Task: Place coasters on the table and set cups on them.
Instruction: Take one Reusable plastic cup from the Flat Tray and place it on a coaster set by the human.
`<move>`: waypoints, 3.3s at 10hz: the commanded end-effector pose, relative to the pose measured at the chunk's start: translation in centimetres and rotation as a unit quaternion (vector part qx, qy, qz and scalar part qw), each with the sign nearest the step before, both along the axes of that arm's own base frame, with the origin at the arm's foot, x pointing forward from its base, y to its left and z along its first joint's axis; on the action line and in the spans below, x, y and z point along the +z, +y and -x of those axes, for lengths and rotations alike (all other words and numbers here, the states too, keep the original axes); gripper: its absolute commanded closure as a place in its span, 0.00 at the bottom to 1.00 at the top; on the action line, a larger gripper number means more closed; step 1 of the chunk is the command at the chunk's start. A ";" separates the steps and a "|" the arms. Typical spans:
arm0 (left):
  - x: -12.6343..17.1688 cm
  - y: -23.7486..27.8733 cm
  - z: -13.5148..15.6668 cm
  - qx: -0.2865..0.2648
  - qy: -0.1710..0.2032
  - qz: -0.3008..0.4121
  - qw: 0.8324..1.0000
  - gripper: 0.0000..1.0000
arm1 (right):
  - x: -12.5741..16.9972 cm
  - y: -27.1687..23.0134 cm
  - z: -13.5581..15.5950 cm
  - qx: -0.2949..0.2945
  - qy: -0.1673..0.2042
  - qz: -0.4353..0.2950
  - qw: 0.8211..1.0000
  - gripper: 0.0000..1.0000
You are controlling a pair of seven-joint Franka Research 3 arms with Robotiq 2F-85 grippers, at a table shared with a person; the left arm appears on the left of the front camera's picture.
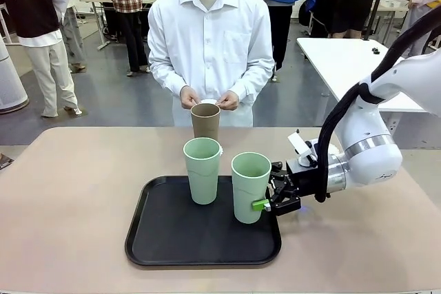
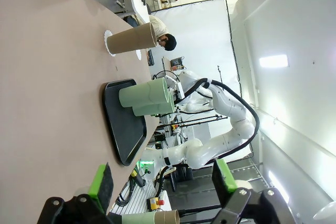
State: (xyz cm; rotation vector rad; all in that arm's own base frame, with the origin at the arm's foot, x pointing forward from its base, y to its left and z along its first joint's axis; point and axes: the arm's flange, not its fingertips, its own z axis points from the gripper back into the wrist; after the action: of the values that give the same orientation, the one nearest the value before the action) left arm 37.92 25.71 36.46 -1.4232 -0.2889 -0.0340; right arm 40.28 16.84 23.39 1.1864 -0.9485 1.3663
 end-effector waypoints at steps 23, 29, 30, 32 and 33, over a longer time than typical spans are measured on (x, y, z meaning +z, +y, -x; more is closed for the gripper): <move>0.2 0.1 0.0 0.000 -0.007 0.004 1.000 0.00 | 21.4 1.0 3.0 -0.037 0.015 0.002 0.999 0.75; 0.2 0.1 0.0 0.000 -0.007 0.004 1.000 0.00 | 19.4 -15.7 -8.7 -0.148 0.003 -0.039 0.988 0.17; 0.2 0.1 0.0 0.000 -0.007 0.004 1.000 0.00 | 19.3 -18.7 -10.3 -0.170 -0.004 -0.036 0.985 0.17; 0.2 0.1 0.0 0.000 -0.007 0.004 1.000 0.00 | 19.6 -23.1 -12.3 -0.216 -0.013 -0.025 0.976 0.17; 0.2 0.1 0.0 0.000 -0.007 0.004 1.000 0.00 | 19.9 -24.8 -13.0 -0.235 -0.011 -0.024 0.972 0.17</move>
State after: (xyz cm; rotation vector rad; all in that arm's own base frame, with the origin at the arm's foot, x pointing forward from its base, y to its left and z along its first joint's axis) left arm 37.90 25.75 36.47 -1.4245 -0.2890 -0.0339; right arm 52.70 -8.20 42.92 0.9099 -1.1797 1.0103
